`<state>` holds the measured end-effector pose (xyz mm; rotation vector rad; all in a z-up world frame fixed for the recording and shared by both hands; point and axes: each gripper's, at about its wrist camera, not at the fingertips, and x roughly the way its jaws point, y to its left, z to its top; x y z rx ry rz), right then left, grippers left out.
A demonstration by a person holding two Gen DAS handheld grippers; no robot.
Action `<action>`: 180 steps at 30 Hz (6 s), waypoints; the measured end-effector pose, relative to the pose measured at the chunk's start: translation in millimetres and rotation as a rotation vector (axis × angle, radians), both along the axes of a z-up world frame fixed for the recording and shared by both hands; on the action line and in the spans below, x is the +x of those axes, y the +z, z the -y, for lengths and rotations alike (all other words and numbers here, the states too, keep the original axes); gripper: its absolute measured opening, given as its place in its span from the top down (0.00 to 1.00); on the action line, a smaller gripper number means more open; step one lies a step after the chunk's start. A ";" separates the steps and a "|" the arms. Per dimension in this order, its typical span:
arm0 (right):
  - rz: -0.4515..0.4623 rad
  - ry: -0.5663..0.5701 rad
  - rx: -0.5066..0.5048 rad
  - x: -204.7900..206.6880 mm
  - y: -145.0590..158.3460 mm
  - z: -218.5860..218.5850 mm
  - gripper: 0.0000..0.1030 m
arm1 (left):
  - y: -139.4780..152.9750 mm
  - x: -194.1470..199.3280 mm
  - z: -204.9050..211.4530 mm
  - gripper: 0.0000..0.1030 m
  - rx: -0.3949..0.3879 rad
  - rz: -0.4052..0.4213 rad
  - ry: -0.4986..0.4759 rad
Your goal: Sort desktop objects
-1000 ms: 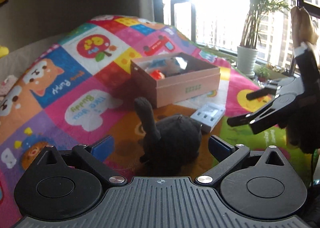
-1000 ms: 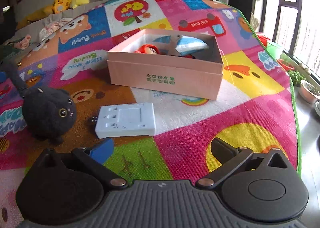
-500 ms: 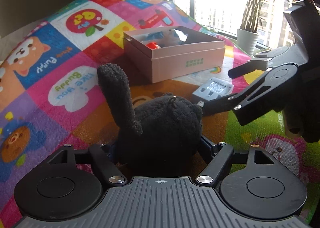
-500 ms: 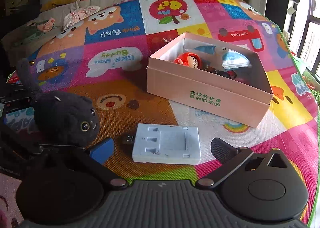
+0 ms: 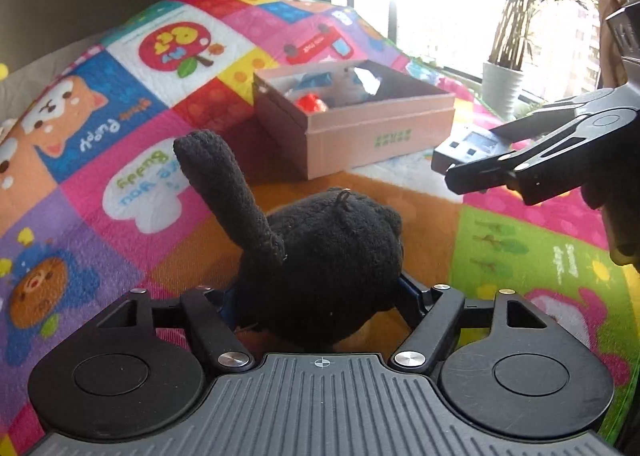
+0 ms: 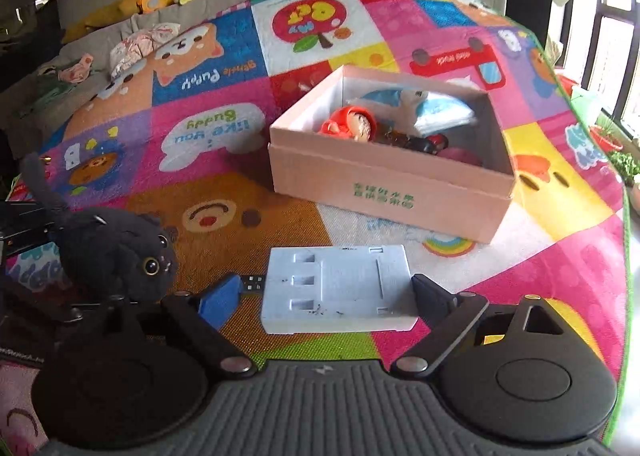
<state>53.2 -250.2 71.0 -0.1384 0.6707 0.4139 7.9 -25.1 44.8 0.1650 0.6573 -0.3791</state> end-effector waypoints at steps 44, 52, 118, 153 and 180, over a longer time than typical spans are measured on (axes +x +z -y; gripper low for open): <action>-0.096 -0.177 0.065 165.7 15.4 10.5 0.12 | -9.3 88.4 -4.7 0.02 -0.123 -0.019 0.059; -0.165 -0.122 0.096 173.8 -7.7 -19.4 0.12 | -15.4 87.4 9.4 0.02 -0.120 -0.040 0.031; -0.021 -0.321 0.000 20.6 -67.7 -6.0 0.00 | -42.0 49.6 -1.9 0.00 -0.010 -0.032 0.390; -0.020 -0.321 -0.003 21.0 -68.0 -7.1 0.00 | -41.8 49.6 -2.0 0.00 -0.009 -0.031 0.390; -0.021 -0.321 -0.003 20.9 -67.7 -6.8 0.00 | -41.8 49.4 -1.7 0.00 -0.009 -0.031 0.389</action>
